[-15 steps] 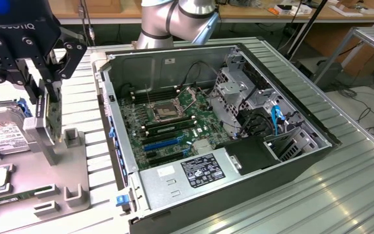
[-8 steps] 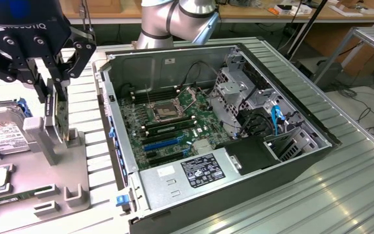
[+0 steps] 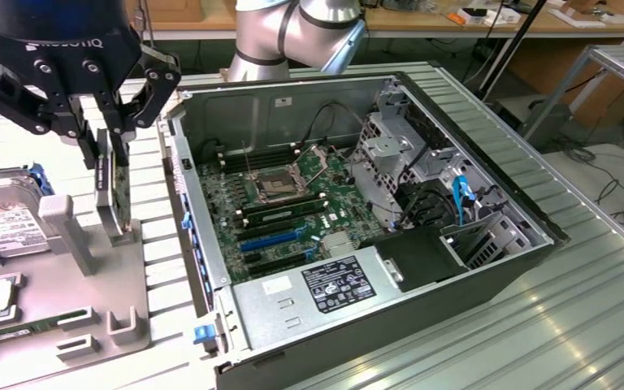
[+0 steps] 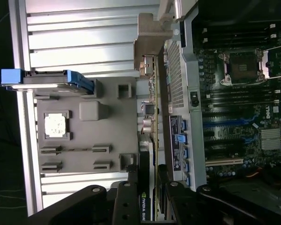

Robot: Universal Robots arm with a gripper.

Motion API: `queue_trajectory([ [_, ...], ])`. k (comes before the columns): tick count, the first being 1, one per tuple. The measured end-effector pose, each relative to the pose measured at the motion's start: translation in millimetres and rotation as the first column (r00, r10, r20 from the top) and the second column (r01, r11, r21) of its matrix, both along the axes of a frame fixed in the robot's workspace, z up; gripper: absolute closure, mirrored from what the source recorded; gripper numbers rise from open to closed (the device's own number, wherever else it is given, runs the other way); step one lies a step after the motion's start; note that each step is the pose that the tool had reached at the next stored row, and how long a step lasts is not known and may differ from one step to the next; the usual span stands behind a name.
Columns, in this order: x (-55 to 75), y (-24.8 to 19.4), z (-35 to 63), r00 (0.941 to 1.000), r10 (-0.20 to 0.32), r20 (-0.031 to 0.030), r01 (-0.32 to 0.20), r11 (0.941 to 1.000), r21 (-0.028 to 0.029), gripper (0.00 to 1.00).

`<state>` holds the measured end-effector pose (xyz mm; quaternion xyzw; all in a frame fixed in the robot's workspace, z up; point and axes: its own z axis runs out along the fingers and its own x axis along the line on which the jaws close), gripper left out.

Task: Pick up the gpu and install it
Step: 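Pick up the gpu and move the gpu toward the slot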

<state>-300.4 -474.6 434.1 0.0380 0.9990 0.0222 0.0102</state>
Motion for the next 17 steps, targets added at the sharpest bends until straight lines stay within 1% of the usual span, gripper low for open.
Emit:
queue_trajectory([
  [15, 26.2, 0.0, 0.0, 1.0000, 0.000, -0.0004, 0.000, 1.0000, 0.0000, 0.73],
  [17, 31.3, 0.0, 0.0, 1.0000, 0.000, -0.0004, 0.000, 1.0000, -0.0001, 0.73],
])
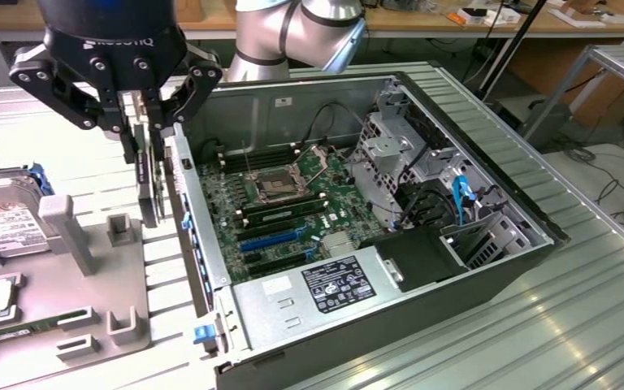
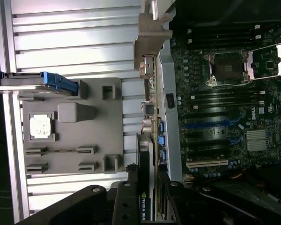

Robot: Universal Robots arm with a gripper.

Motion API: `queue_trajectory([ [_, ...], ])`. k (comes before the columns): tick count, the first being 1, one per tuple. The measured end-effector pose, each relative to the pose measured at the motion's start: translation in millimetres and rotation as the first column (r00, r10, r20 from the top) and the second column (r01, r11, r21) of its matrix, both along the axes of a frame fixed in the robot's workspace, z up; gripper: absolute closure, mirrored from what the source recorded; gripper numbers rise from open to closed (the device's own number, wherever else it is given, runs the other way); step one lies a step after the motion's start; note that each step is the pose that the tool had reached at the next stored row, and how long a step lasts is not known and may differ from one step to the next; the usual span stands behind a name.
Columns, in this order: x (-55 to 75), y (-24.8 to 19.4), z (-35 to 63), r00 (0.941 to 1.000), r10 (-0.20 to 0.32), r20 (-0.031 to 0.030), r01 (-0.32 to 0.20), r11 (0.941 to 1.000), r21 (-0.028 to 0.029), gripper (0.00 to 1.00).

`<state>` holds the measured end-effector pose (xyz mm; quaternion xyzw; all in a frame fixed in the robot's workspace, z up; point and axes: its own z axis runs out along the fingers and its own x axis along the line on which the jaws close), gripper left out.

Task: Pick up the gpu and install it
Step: 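Pick up the gpu and move the gpu toward the slot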

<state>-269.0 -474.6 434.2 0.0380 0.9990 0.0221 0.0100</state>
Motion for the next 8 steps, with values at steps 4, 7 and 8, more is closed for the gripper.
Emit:
queue_trajectory([
  [4, 5.9, 0.0, 0.0, 1.0000, 0.000, 0.0001, 0.000, 1.0000, 0.0001, 0.73],
  [7, 10.2, 0.0, 0.0, 1.0000, 0.000, 0.0001, 0.000, 1.0000, 0.0001, 0.73],
  [8, 12.8, 0.0, -0.1, 1.0000, 0.000, 0.0001, 0.000, 1.0000, 0.0001, 0.73],
])
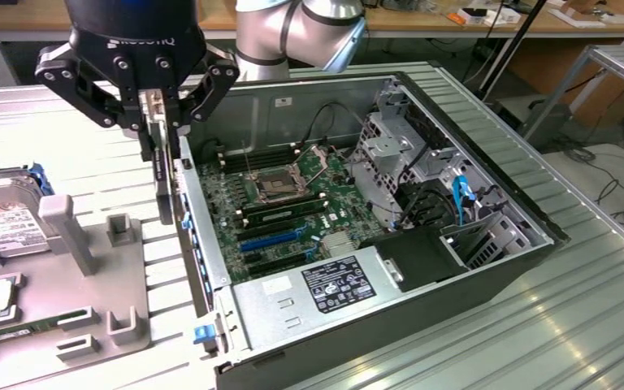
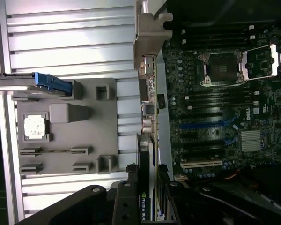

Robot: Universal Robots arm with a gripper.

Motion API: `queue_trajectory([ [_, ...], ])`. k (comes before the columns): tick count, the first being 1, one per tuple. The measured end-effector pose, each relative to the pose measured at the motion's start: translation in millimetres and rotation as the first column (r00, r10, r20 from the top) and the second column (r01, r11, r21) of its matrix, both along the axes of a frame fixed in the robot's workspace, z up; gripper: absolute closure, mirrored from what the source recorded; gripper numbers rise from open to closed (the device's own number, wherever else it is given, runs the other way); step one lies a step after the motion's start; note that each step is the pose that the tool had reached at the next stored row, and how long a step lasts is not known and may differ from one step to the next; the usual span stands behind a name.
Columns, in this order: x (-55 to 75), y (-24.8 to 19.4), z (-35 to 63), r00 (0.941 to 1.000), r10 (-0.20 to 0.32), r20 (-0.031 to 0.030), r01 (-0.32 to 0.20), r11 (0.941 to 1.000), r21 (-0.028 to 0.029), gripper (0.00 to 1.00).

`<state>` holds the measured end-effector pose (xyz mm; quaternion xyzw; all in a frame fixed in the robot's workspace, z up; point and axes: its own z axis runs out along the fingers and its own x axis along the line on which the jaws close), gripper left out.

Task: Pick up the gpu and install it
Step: 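Pick up the gpu and move the gpu toward the slot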

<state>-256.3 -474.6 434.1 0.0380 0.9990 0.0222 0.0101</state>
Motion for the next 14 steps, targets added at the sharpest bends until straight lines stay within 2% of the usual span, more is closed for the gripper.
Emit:
queue_trajectory([
  [7, 14.1, 0.0, 0.0, 1.0000, 0.000, 0.0000, 0.000, 1.0000, 0.0000, 0.73],
  [14, 35.2, 0.0, 0.1, 1.0000, 0.000, -0.0004, 0.000, 1.0000, -0.0001, 0.73],
])
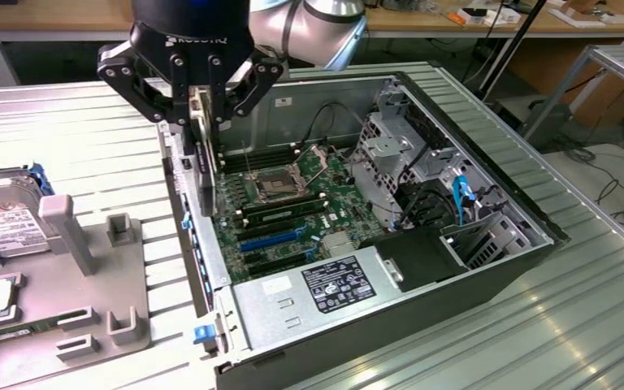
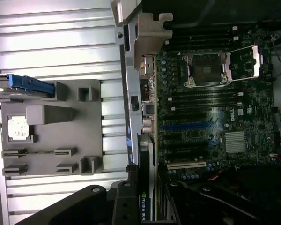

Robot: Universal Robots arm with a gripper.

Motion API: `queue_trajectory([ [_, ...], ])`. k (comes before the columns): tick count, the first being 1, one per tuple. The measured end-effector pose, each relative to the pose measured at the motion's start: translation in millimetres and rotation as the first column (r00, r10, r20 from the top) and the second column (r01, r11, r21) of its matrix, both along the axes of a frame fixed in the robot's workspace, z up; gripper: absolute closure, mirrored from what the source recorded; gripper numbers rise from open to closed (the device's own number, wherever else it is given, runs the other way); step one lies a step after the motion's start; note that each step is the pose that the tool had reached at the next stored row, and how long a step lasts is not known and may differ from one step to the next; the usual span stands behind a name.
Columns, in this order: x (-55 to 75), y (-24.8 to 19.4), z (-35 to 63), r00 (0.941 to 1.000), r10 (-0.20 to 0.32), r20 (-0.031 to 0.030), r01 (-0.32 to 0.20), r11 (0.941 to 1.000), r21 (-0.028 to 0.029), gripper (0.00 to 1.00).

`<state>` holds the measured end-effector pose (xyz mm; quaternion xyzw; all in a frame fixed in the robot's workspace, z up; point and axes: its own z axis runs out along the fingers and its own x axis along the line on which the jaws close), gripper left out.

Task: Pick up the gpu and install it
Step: 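Pick up the gpu and move the gpu toward the slot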

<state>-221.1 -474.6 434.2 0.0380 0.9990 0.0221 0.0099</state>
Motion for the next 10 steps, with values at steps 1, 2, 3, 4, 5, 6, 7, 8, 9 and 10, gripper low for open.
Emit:
queue_trajectory([
  [1, 2.5, 0.0, 0.0, 1.0000, 0.000, 0.0000, 0.000, 1.0000, 0.0000, 0.73],
  [2, 4.4, 0.0, 0.0, 1.0000, 0.000, 0.0000, 0.000, 1.0000, 0.0000, 0.73],
  [3, 6.6, 0.0, 0.0, 1.0000, 0.000, 0.0000, 0.000, 1.0000, 0.0000, 0.73],
  [4, 9.8, 0.0, 0.0, 1.0000, 0.000, 0.0000, 0.000, 1.0000, 0.0000, 0.73],
  [5, 12.8, 0.0, 0.0, 1.0000, 0.000, 0.0000, 0.000, 1.0000, 0.0000, 0.73],
  [6, 14.3, 0.0, 0.0, 1.0000, 0.000, 0.0000, 0.000, 1.0000, 0.0000, 0.73],
  [7, 15.8, 0.0, 0.0, 1.0000, 0.000, 0.0000, 0.000, 1.0000, 0.0000, 0.73],
  [8, 17.1, 0.0, 0.0, 1.0000, 0.000, 0.0000, 0.000, 1.0000, 0.0000, 0.73],
  [9, 18.7, 0.0, 0.0, 1.0000, 0.000, 0.0000, 0.000, 1.0000, 0.0000, 0.73],
  [10, 20.2, 0.0, 0.0, 1.0000, 0.000, 0.0000, 0.000, 1.0000, 0.0000, 0.73],
])
